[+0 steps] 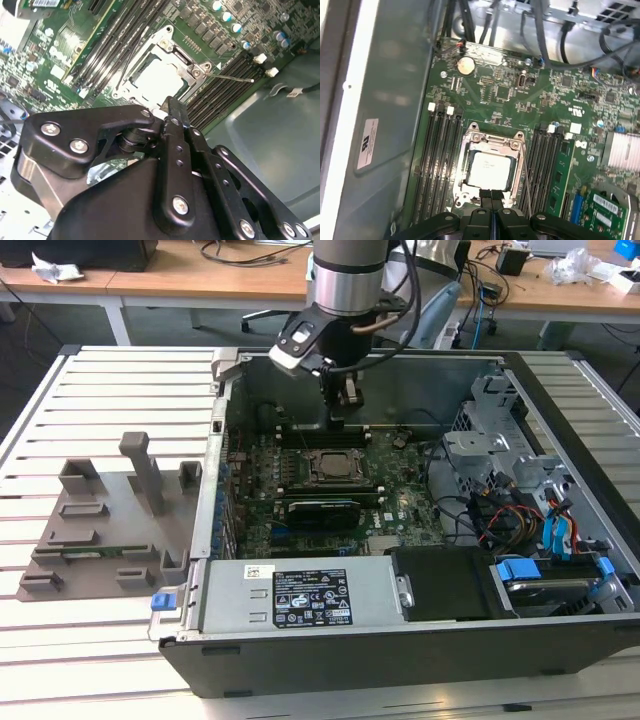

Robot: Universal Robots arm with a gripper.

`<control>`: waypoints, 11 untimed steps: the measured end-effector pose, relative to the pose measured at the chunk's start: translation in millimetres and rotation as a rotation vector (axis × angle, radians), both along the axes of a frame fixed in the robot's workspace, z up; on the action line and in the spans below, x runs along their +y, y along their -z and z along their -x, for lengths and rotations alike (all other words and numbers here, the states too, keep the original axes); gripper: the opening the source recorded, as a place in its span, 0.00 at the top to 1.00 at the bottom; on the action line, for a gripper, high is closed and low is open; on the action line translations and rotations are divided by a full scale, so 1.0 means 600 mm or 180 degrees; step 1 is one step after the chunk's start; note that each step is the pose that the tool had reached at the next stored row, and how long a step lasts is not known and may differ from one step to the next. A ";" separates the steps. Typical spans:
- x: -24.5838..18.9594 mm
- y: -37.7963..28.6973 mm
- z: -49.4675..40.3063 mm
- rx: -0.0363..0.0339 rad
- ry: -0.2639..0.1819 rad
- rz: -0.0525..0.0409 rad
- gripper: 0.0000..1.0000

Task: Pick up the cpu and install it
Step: 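Install the first cpu locking lever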

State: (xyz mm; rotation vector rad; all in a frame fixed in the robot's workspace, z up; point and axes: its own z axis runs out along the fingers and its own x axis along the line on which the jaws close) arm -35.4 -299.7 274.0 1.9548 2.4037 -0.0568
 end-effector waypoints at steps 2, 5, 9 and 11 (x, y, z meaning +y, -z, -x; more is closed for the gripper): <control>0.0000 0.000 0.000 0.0000 -0.0093 0.0000 0.89; 0.0000 0.000 0.000 0.0000 -0.0260 0.0000 0.89; 0.0000 0.000 0.000 0.0000 -0.0594 0.0000 0.89; 0.0000 0.000 0.000 0.0000 -0.0694 0.0000 0.89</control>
